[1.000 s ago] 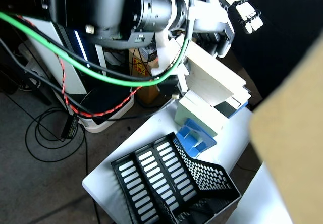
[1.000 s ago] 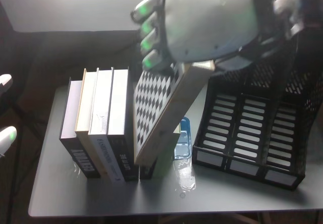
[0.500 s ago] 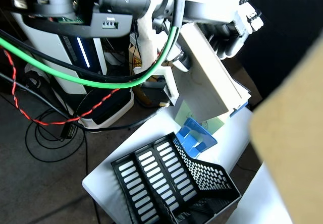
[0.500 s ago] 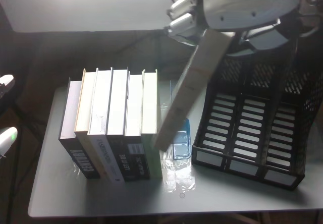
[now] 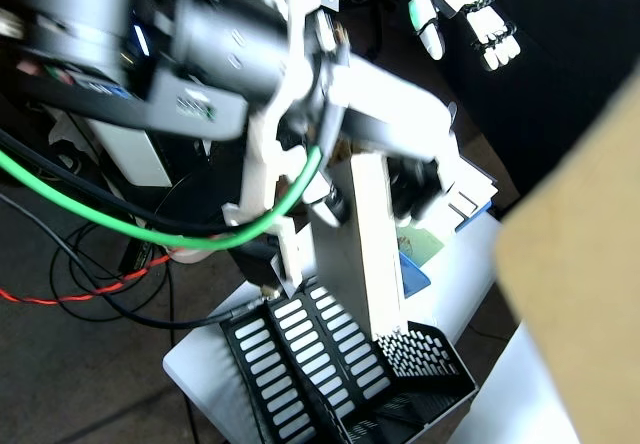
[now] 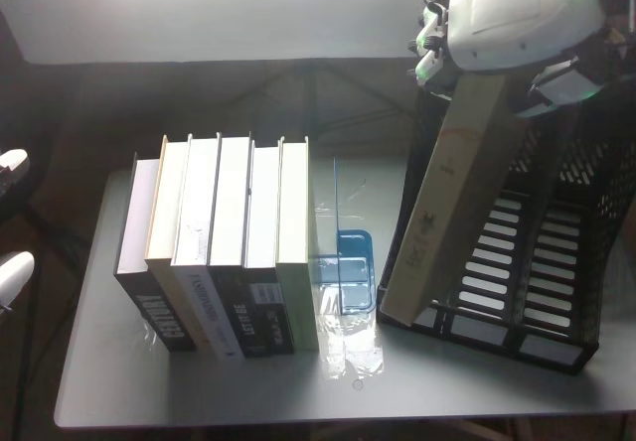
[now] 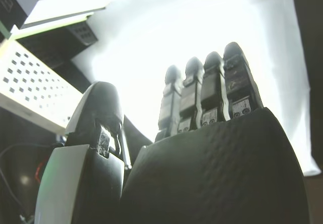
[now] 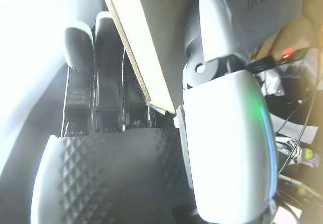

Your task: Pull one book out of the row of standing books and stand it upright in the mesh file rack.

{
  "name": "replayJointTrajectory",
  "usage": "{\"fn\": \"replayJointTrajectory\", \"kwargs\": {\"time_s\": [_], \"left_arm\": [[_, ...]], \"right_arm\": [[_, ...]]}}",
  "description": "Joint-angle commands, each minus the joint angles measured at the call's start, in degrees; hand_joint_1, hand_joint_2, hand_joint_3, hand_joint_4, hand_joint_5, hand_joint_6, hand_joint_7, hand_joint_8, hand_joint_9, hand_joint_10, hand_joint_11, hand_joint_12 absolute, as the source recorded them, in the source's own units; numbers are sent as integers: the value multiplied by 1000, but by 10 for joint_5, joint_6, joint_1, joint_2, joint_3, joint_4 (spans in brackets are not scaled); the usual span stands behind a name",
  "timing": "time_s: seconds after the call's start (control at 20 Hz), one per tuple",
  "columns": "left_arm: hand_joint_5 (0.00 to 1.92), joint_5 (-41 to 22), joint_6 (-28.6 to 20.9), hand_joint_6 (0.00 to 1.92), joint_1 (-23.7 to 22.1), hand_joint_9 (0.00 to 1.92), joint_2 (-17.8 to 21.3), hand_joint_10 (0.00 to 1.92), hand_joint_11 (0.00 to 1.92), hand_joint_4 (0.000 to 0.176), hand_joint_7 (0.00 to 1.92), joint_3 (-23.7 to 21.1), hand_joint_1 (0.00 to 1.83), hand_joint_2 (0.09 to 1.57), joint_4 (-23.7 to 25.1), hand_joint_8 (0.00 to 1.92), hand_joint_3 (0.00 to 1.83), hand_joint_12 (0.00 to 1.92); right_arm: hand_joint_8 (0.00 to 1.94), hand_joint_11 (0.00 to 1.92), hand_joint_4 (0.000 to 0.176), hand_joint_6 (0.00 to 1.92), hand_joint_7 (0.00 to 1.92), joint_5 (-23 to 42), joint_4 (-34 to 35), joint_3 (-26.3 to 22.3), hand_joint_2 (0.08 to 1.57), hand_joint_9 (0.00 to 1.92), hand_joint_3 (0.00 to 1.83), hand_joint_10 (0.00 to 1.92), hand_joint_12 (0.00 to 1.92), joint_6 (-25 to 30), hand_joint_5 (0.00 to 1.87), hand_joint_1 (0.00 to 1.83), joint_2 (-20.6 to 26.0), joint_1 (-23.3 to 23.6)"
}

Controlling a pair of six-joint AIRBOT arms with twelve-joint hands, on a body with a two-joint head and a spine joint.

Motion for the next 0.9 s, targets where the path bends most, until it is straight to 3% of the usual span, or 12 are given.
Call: {"fn": "replayJointTrajectory", "kwargs": {"time_s": [0.0,0.05,0.2,0.3,0.4,0.45,0.55,0.6,0.85], "left_arm": [[140,-67,0,1,-5,10,-4,3,0,6,74,4,369,1463,-4,0,1,0],[146,-67,0,3,-5,24,-4,9,0,3,82,4,363,1466,-4,3,2,0],[157,-65,0,6,-5,33,-5,11,10,2,83,5,362,1464,-4,2,1,5],[138,-63,-2,1,-5,11,-7,1,14,15,62,6,340,1462,-4,0,0,9],[120,-61,-3,0,-6,0,-9,0,0,26,45,8,325,1468,-4,0,3,0],[122,-60,-4,2,-6,2,-10,1,0,19,47,8,325,1470,-4,1,4,0],[115,-60,-4,1,-6,0,-12,0,0,20,36,9,310,1474,-4,1,4,0],[108,-59,-6,0,-6,7,-13,3,0,30,36,10,291,1473,-4,0,3,0],[108,-58,-9,2,-8,9,-17,2,0,51,28,13,251,1477,-3,0,4,0]], "right_arm": [[1463,552,0,1060,782,-51,-18,8,1202,647,0,1501,1803,12,880,1194,1,1],[1400,418,0,1112,790,-58,-48,18,1206,679,1,1517,1754,36,835,1314,-6,-5],[1431,493,0,1172,766,-71,-135,44,1226,669,3,1571,1724,103,765,1338,-27,-16],[1457,510,0,1168,738,-79,-224,64,1243,615,0,1655,1789,164,765,1333,-47,-24],[1610,558,0,1133,638,-85,-302,81,1275,576,2,1737,1900,213,743,1321,-65,-29],[1649,574,0,1183,609,-89,-337,91,1290,566,2,1766,1917,237,708,1314,-75,-32],[1748,509,0,1224,527,-94,-355,113,1323,507,2,1833,1921,252,681,1301,-93,-36],[1744,370,0,1286,497,-99,-355,128,1338,452,2,1870,1921,255,679,1292,-104,-38],[1577,356,0,1163,678,-116,-355,160,1283,529,0,1763,1885,253,718,1320,-137,-44]]}}
